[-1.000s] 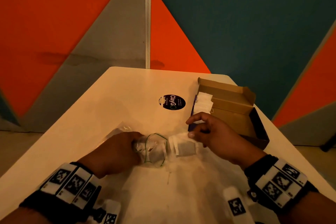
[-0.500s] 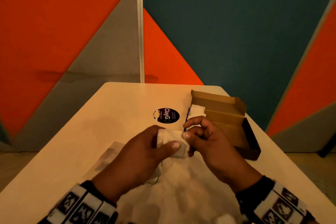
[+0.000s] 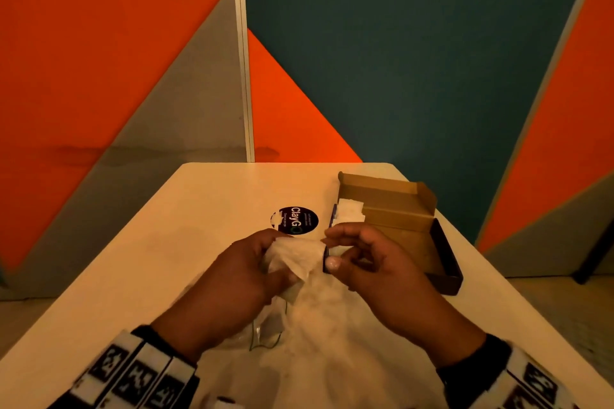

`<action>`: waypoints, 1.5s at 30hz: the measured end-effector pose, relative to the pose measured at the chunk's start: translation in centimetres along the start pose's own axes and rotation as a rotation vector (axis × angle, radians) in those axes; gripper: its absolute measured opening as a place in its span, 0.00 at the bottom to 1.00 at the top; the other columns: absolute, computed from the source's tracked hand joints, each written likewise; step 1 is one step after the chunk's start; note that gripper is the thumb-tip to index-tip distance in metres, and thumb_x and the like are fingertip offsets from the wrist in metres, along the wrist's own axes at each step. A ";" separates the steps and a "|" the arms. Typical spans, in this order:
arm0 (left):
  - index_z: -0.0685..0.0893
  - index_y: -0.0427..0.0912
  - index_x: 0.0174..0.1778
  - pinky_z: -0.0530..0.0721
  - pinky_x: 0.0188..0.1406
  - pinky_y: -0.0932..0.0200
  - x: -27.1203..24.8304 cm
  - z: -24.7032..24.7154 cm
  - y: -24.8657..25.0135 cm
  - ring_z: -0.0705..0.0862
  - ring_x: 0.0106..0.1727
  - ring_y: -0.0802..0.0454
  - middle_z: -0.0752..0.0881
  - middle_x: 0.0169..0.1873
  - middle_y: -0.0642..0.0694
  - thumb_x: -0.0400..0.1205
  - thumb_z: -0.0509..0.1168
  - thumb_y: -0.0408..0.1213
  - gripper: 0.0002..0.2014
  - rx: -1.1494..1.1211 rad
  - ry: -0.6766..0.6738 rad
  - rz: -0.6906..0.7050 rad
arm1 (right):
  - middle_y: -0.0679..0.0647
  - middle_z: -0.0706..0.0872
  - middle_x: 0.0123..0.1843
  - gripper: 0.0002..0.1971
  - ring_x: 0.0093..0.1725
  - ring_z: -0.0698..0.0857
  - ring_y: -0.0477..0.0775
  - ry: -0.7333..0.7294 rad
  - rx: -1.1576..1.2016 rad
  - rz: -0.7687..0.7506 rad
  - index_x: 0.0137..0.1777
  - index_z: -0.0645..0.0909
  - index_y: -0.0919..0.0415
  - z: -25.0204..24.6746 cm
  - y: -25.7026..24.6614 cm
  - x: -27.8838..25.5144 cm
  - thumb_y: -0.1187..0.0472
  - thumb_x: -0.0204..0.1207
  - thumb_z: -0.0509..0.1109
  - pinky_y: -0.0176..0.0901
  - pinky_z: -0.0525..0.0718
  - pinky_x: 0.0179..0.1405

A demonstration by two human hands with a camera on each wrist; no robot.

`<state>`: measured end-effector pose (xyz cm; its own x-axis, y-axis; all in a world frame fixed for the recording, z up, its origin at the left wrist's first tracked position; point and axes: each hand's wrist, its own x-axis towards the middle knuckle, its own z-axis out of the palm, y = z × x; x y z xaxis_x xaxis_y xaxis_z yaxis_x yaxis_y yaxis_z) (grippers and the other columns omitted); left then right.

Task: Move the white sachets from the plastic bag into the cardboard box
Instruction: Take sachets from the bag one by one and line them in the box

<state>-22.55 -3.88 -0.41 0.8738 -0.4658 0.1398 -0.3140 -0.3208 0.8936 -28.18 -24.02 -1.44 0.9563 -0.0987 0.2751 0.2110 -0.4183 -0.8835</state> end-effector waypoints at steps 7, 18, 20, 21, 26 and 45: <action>0.82 0.59 0.55 0.88 0.50 0.57 0.3 0.4 0.2 0.89 0.48 0.63 0.91 0.48 0.55 0.81 0.71 0.35 0.13 0.139 -0.102 0.010 | 0.31 0.88 0.46 0.08 0.47 0.85 0.39 -0.001 -0.264 -0.047 0.53 0.88 0.34 0.4 -0.9 0.8 0.50 0.79 0.72 0.38 0.88 0.50; 0.87 0.54 0.47 0.86 0.45 0.58 1.1 0.3 -0.1 0.88 0.42 0.61 0.91 0.41 0.54 0.83 0.68 0.41 0.03 0.310 -0.082 0.066 | 0.41 0.92 0.39 0.03 0.36 0.89 0.41 0.005 -0.139 0.109 0.45 0.91 0.46 0.5 0.1 0.8 0.51 0.73 0.78 0.39 0.90 0.40; 0.87 0.56 0.47 0.87 0.49 0.56 1.3 -0.2 -0.2 0.88 0.44 0.62 0.91 0.42 0.56 0.84 0.65 0.42 0.06 0.434 -0.073 0.078 | 0.39 0.91 0.39 0.04 0.40 0.88 0.39 -0.009 -0.242 0.116 0.44 0.91 0.45 0.1 0.5 0.8 0.48 0.72 0.79 0.39 0.90 0.44; 0.87 0.57 0.48 0.87 0.50 0.55 1.3 -0.6 -0.2 0.87 0.44 0.62 0.90 0.42 0.57 0.84 0.64 0.41 0.07 0.485 -0.073 0.078 | 0.39 0.91 0.40 0.05 0.42 0.87 0.39 -0.034 -0.304 0.123 0.44 0.91 0.44 -0.1 0.6 0.8 0.47 0.73 0.78 0.39 0.89 0.47; 0.86 0.58 0.50 0.85 0.49 0.61 1.4 -2.6 0.1 0.85 0.45 0.63 0.88 0.44 0.62 0.85 0.64 0.40 0.08 0.672 -0.058 0.096 | 0.37 0.87 0.51 0.07 0.48 0.83 0.40 -0.177 -0.653 0.137 0.52 0.88 0.41 -1.3 1.6 0.0 0.45 0.78 0.72 0.35 0.83 0.52; 0.86 0.57 0.51 0.82 0.51 0.65 1.2 -1.8 0.8 0.83 0.49 0.66 0.86 0.48 0.62 0.84 0.65 0.38 0.08 0.663 -0.143 0.169 | 0.40 0.92 0.44 0.07 0.43 0.89 0.43 -0.209 -0.235 0.066 0.49 0.90 0.47 -0.7 0.7 0.2 0.49 0.80 0.71 0.40 0.90 0.48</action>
<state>-21.12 -3.18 1.24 0.7497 -0.6432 0.1560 -0.6417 -0.6486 0.4094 -28.03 -24.97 -1.71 0.9923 0.0452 0.1151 0.1184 -0.6166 -0.7784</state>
